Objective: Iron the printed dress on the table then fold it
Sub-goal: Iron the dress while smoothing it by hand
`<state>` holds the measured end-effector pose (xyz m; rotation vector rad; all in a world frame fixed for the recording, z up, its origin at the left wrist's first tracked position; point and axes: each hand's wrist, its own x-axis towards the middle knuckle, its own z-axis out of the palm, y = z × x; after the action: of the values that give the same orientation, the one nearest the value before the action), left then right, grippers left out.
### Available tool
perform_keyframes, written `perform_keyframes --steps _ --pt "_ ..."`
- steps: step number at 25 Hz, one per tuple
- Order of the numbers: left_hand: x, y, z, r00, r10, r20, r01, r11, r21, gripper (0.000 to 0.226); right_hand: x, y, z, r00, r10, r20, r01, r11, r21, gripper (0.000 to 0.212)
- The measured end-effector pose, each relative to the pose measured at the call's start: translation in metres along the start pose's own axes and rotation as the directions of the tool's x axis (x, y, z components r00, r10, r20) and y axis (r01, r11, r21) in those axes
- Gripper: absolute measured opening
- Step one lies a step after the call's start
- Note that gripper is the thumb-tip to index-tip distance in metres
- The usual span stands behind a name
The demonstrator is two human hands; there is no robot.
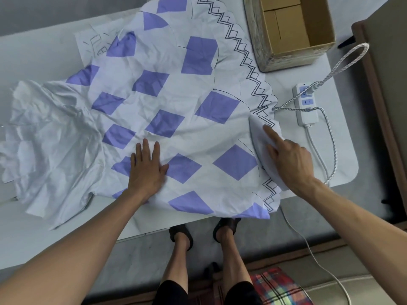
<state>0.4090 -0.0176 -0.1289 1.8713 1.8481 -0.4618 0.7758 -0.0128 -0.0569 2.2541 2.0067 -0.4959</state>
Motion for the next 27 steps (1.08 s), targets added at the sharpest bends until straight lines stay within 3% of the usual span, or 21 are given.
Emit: perform_keyframes --steps 3,9,14,17,20,24,27 --pt "-0.019 0.006 -0.003 0.993 0.072 -0.089 -0.073 0.997 -0.002 0.073 -0.018 -0.038 -0.01 0.994 -0.099 0.042 0.098 0.995 0.031 0.05" --pt "-0.037 0.008 0.015 0.999 0.028 0.028 -0.03 0.998 0.06 0.07 -0.054 -0.131 0.034 0.887 -0.419 0.192 0.44 0.894 -0.082 0.059" --pt "-0.031 0.008 0.025 0.999 0.004 0.043 -0.01 0.993 0.121 0.072 -0.052 -0.112 0.055 0.889 -0.421 0.178 0.445 0.887 -0.125 0.06" --pt "-0.032 0.01 0.026 0.999 0.002 0.041 -0.006 0.993 0.114 0.072 -0.045 -0.079 0.043 0.931 -0.362 0.054 0.366 0.919 -0.148 0.056" --pt "-0.031 0.009 0.025 0.999 0.006 0.045 -0.01 0.995 0.095 0.073 -0.038 -0.039 0.03 0.941 -0.314 0.125 0.327 0.94 -0.1 0.051" --pt "-0.034 0.006 0.023 0.999 0.035 0.015 -0.037 0.996 0.078 0.072 -0.029 0.011 0.021 0.964 -0.249 0.099 0.259 0.959 -0.118 0.053" --pt "-0.04 0.002 0.023 0.994 0.064 -0.089 -0.069 0.997 -0.047 0.065 -0.021 0.029 0.009 0.924 -0.351 0.153 0.37 0.921 -0.124 0.053"
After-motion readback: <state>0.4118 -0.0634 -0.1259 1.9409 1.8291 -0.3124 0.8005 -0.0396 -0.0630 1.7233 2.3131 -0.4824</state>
